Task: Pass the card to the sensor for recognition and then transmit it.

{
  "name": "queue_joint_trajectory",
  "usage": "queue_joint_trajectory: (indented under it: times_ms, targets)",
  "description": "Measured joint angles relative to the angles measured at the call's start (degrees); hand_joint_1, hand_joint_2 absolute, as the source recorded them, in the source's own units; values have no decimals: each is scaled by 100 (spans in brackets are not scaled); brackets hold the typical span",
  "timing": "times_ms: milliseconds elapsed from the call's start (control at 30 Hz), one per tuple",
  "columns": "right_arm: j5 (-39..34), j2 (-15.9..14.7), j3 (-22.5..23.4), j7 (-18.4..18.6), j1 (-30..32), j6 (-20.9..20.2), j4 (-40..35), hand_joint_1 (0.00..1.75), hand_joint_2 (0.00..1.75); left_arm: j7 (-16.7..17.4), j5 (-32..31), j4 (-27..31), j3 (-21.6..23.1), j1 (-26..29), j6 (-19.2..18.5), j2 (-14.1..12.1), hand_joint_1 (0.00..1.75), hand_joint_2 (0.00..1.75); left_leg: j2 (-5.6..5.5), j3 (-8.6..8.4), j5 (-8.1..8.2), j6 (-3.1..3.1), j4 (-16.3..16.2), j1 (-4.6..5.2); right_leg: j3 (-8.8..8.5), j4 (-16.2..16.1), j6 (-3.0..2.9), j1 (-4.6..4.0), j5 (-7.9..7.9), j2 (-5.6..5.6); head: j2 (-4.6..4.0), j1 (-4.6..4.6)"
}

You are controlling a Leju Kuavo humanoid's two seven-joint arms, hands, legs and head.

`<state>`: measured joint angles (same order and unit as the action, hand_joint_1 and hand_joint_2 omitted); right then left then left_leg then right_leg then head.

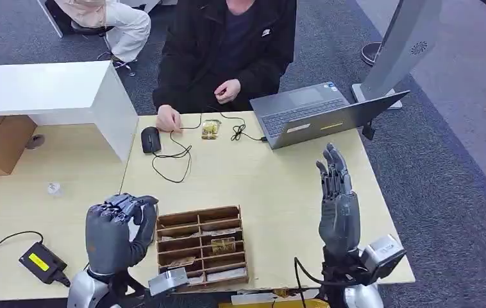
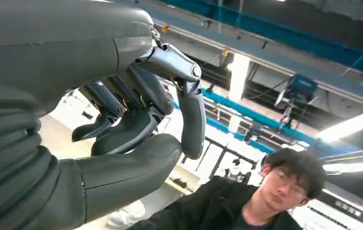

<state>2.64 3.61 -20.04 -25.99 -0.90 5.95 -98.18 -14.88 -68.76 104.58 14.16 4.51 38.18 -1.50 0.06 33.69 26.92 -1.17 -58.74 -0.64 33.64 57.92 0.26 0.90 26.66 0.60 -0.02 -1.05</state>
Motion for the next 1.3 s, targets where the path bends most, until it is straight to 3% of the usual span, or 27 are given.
queue_joint_trajectory:
  times_ms: [100, 233, 600, 867, 1067, 1300]
  targets:
    - [17, 0, 2, 2, -2, -53, 0, 0, 0, 626, 150, -157, 172, -148, -984, -265, 0, 175, 1, 0, 0, -1, 0, -1, 0, 1, -1, 0, 0, 0, 0, 2]
    - [44, 0, 4, 15, 0, -127, -2, 0, 0, 653, 437, -284, 341, -204, -1265, -482, 0, 175, 4, 0, 0, -1, 0, -1, 2, 1, -1, -2, -1, 5, 0, 0]
    - [70, 0, 20, 5, -20, -225, 0, 0, 0, -291, 2336, -330, 787, -183, -2419, -1025, 0, 175, 2, 2, 0, 0, 0, 0, 1, 0, 0, 0, 0, 3, 0, 0]
    - [68, 0, 24, -2, -46, -236, 0, 0, 0, -406, 2382, -330, 789, -82, -2840, -1247, 0, 175, 2, 2, 0, -1, 0, -1, 1, 1, 0, -1, 0, 3, 0, 0]
    - [68, 0, 81, -2, -44, -328, 0, 0, 0, -35, 1807, -330, 817, -69, -2989, -1504, 0, 175, 2, 2, 0, -1, 0, 0, 1, 1, 0, -1, 0, 3, 0, 0]
    - [103, 2, 153, -2, 2, -354, -2, 0, 0, 371, 1501, -330, 817, -58, -2839, -1537, 0, 175, 1, 3, 0, -1, 0, 0, 0, 0, 0, 0, 0, 3, 0, 0]
